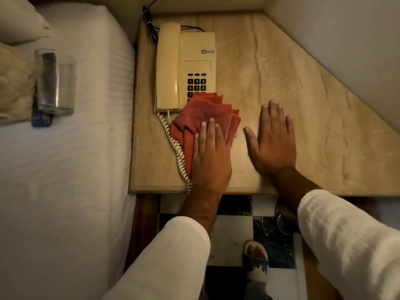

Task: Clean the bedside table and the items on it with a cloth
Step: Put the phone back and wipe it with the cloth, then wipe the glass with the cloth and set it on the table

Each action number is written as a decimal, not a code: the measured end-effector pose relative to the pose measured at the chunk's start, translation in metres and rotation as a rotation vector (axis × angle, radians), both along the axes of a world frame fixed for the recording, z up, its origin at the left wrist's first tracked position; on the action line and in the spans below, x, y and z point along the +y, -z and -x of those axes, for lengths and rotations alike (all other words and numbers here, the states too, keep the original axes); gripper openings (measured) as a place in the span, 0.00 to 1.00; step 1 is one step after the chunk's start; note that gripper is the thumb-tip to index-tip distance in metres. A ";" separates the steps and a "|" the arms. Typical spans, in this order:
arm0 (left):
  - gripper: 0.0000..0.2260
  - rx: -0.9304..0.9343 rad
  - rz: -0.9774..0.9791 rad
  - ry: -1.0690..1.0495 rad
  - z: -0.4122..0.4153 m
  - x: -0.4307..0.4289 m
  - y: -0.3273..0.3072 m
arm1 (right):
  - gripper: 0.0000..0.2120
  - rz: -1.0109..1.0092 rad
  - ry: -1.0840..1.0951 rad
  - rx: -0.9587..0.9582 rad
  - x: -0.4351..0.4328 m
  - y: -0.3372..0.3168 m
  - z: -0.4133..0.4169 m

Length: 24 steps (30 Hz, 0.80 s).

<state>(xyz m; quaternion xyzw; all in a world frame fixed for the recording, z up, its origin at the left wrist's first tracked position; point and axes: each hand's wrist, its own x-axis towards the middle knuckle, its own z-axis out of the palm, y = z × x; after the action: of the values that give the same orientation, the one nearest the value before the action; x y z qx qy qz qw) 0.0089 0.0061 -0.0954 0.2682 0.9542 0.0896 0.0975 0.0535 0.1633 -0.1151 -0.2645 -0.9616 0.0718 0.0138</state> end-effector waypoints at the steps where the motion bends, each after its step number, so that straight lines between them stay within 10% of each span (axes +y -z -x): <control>1: 0.31 -0.013 0.060 0.028 -0.003 -0.001 0.001 | 0.36 -0.007 -0.008 -0.005 0.000 0.000 0.000; 6: 0.33 -0.122 -0.158 -0.049 0.009 -0.008 -0.034 | 0.36 0.004 -0.004 -0.001 0.000 0.001 0.000; 9: 0.26 0.182 -0.348 -0.183 0.049 -0.041 -0.064 | 0.36 0.003 -0.008 0.016 0.000 0.001 0.000; 15: 0.32 0.379 0.092 -0.706 0.172 -0.154 -0.077 | 0.36 -0.003 0.004 0.037 0.000 0.005 0.001; 24: 0.37 0.325 0.080 -0.832 0.214 -0.171 -0.064 | 0.36 0.012 0.001 0.052 0.001 0.009 0.001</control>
<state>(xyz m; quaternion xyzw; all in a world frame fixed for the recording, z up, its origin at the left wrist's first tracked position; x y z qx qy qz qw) -0.2050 -0.1647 -0.0316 -0.1319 0.9865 0.0410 -0.0876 0.0526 0.1645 -0.1237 -0.2629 -0.9604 0.0845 0.0374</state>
